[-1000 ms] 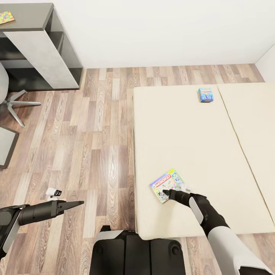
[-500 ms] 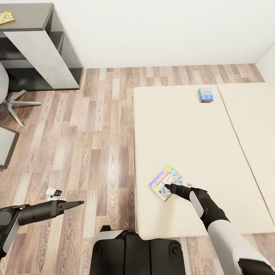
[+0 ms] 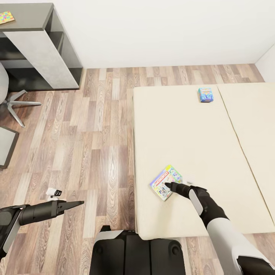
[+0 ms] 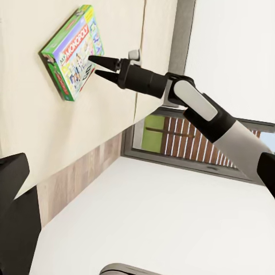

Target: Put all the toys in the child's room - the three board games (two on the bed and one on the table), the two jigsaw puzzles on the table, and the tennis ball on the table - inside the toy box on the table in the child's room.

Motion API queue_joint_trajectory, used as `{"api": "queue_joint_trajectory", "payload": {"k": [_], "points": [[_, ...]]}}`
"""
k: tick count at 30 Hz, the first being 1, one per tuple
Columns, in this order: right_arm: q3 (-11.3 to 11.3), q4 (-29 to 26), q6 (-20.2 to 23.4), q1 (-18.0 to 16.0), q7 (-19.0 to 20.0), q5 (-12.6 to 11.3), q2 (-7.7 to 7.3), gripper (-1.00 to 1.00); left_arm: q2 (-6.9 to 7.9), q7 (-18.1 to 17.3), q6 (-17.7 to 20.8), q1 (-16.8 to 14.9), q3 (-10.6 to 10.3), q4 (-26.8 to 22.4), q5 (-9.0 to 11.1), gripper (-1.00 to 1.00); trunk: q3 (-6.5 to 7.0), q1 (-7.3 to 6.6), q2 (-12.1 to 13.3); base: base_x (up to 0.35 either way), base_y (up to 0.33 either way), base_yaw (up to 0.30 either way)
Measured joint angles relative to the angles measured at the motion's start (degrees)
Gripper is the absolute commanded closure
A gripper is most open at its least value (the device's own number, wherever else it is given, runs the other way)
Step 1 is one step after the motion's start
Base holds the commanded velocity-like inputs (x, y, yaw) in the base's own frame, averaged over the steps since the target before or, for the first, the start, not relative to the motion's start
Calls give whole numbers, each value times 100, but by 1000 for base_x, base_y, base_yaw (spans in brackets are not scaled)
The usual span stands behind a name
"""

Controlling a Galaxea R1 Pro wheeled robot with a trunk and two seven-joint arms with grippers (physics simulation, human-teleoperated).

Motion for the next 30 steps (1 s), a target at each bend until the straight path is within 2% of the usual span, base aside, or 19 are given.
{"api": "queue_joint_trajectory", "payload": {"k": [30], "points": [[5, -132, 7, -71, 12, 6, 85, -100, 7, 0, 0, -1, 8, 3, 9, -100, 0, 0, 0, 0, 0, 0]]}}
